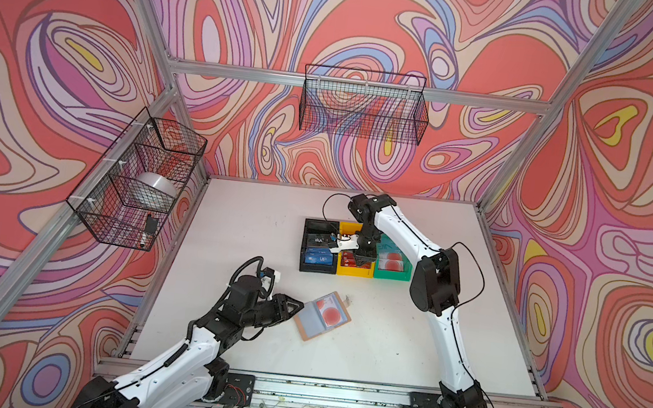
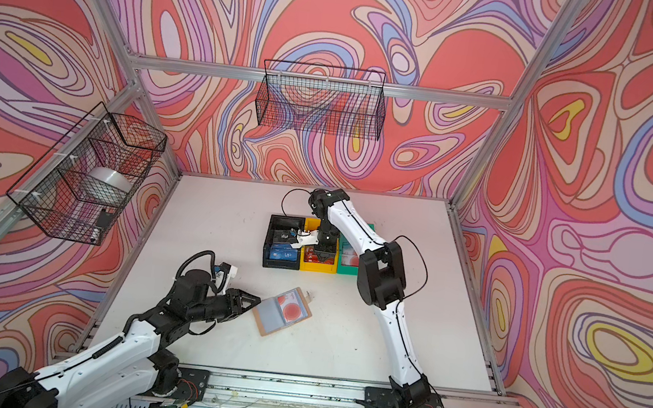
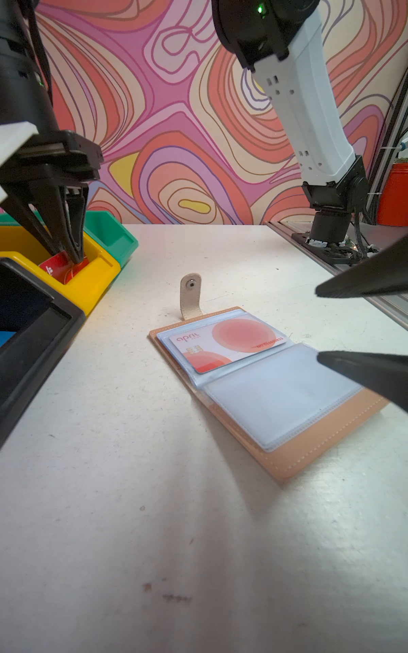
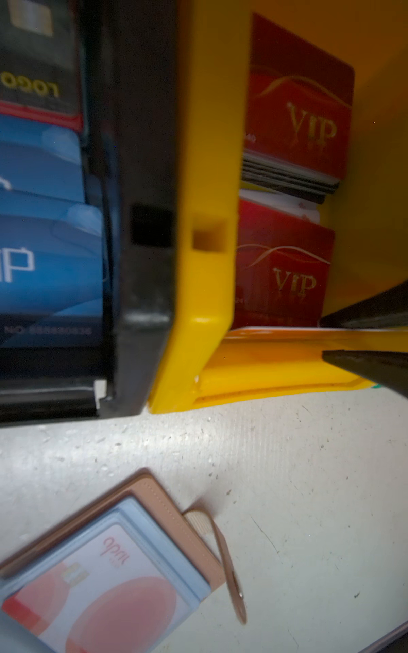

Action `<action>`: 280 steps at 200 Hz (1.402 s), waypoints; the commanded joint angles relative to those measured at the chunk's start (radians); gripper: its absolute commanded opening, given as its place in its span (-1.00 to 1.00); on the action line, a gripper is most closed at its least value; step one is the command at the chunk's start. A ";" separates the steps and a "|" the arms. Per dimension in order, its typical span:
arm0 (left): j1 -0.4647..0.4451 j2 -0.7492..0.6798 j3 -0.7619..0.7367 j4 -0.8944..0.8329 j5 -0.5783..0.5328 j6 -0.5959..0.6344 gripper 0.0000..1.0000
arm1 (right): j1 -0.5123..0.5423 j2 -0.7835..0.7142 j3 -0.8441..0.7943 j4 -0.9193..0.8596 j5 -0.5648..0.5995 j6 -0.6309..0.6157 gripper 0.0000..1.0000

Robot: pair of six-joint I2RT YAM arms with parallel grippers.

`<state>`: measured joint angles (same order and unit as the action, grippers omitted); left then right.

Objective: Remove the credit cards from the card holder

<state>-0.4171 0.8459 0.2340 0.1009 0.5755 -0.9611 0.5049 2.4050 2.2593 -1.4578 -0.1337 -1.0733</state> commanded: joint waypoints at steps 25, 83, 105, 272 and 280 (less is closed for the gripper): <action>0.007 -0.001 0.021 0.007 -0.006 0.013 -0.41 | -0.012 0.015 0.020 0.082 0.042 0.042 -0.59; 0.007 0.003 0.002 0.001 -0.024 0.012 -0.41 | -0.012 -0.017 0.002 0.265 0.158 0.115 -0.30; 0.007 0.017 -0.008 -0.002 -0.033 0.015 -0.41 | -0.005 -0.082 -0.029 0.308 0.171 0.216 -0.27; 0.006 0.291 -0.018 0.214 0.028 -0.019 -0.43 | 0.310 -0.487 -0.947 0.742 -0.150 1.192 -0.92; 0.005 0.278 -0.016 0.201 0.024 -0.019 -0.43 | 0.310 -0.486 -0.954 0.746 -0.139 1.197 -0.92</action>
<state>-0.4171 1.1511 0.2264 0.2935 0.5930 -0.9733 0.8204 1.9263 1.3228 -0.7761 -0.3012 0.0238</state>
